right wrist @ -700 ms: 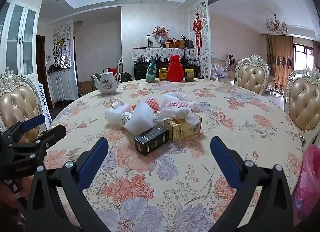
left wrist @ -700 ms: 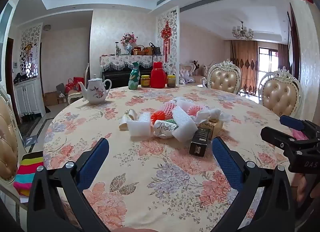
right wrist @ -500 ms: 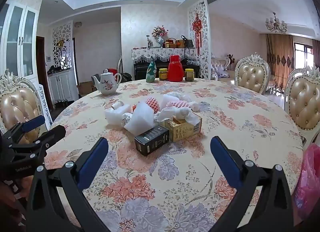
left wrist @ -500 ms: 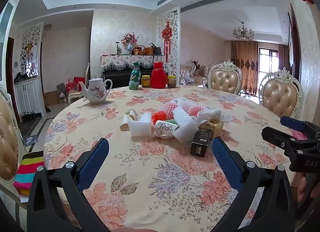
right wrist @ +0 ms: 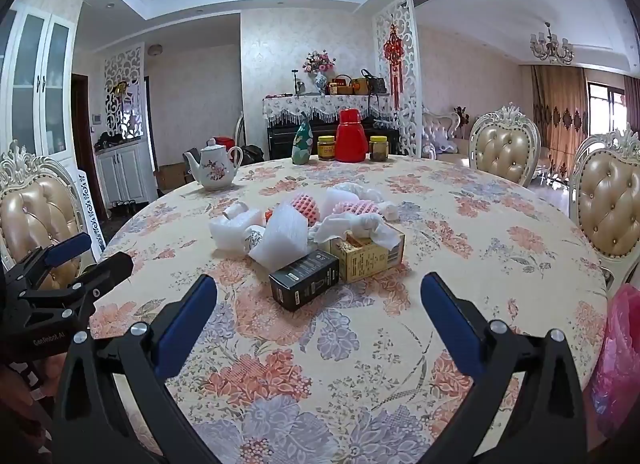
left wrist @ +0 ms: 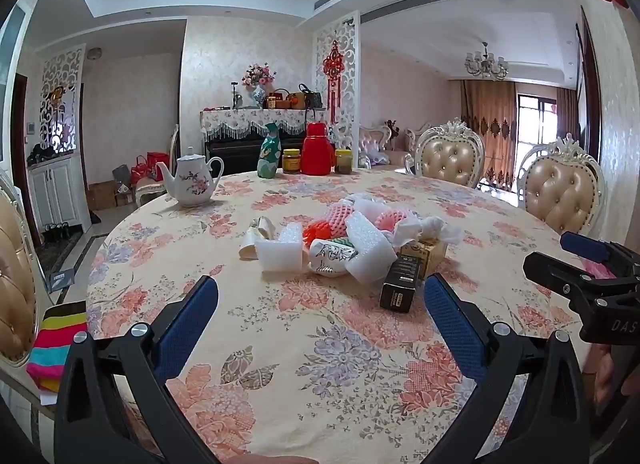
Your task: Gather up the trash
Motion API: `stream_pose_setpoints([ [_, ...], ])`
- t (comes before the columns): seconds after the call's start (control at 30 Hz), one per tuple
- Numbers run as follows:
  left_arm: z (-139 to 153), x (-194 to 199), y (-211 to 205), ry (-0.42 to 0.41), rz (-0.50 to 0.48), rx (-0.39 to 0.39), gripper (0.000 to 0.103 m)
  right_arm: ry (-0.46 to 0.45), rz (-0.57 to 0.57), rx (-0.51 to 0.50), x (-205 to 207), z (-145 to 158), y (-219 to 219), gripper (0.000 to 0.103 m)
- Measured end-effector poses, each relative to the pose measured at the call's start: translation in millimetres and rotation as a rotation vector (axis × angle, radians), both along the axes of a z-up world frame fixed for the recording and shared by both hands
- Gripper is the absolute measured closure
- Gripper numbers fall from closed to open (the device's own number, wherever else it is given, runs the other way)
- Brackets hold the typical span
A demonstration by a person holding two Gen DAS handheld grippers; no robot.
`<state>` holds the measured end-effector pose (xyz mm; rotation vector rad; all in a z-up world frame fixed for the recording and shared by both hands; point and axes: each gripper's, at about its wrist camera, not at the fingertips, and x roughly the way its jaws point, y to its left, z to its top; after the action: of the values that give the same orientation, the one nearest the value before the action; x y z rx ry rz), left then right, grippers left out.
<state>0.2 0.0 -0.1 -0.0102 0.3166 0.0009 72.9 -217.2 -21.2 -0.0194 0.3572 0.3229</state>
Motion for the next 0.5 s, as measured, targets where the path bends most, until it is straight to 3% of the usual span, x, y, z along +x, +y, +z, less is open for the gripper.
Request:
stream_pose_setpoints([
  [0.5, -1.6, 1.9, 1.6, 0.005, -0.002, -0.004, 0.007, 0.007, 0.0, 0.011, 1.2, -1.4, 2.2, 0.004],
])
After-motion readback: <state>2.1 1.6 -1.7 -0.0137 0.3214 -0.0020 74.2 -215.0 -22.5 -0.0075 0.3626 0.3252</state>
